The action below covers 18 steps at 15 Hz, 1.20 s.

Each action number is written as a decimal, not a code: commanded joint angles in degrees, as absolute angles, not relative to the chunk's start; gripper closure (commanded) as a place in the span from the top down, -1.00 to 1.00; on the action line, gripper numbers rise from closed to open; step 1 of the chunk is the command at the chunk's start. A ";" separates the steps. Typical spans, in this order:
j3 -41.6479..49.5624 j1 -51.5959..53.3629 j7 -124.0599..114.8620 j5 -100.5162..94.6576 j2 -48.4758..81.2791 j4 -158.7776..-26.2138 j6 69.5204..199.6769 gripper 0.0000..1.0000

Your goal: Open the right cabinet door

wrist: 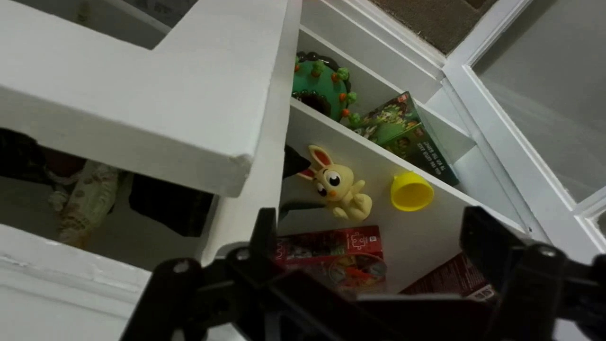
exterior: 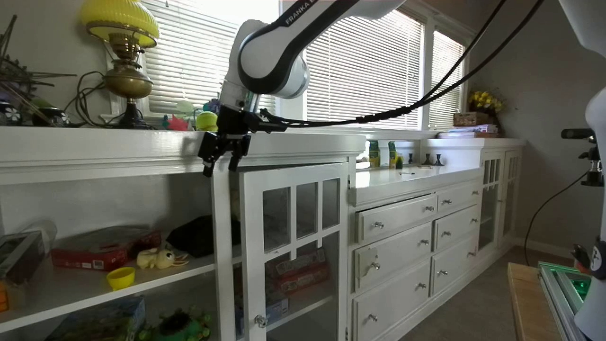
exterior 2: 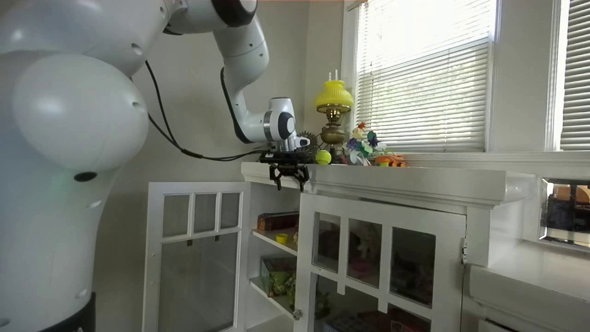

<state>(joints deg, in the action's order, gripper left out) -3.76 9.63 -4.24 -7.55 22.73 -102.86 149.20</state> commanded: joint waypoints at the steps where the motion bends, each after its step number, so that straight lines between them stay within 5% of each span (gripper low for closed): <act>1: -2.03 9.58 -4.77 -8.90 22.45 -102.46 150.05 1.00; 18: -5.43 5.57 -2.80 1.02 22.59 -104.32 148.95 1.00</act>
<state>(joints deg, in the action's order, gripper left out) -3.31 7.03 -4.70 -3.05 23.39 -103.35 149.84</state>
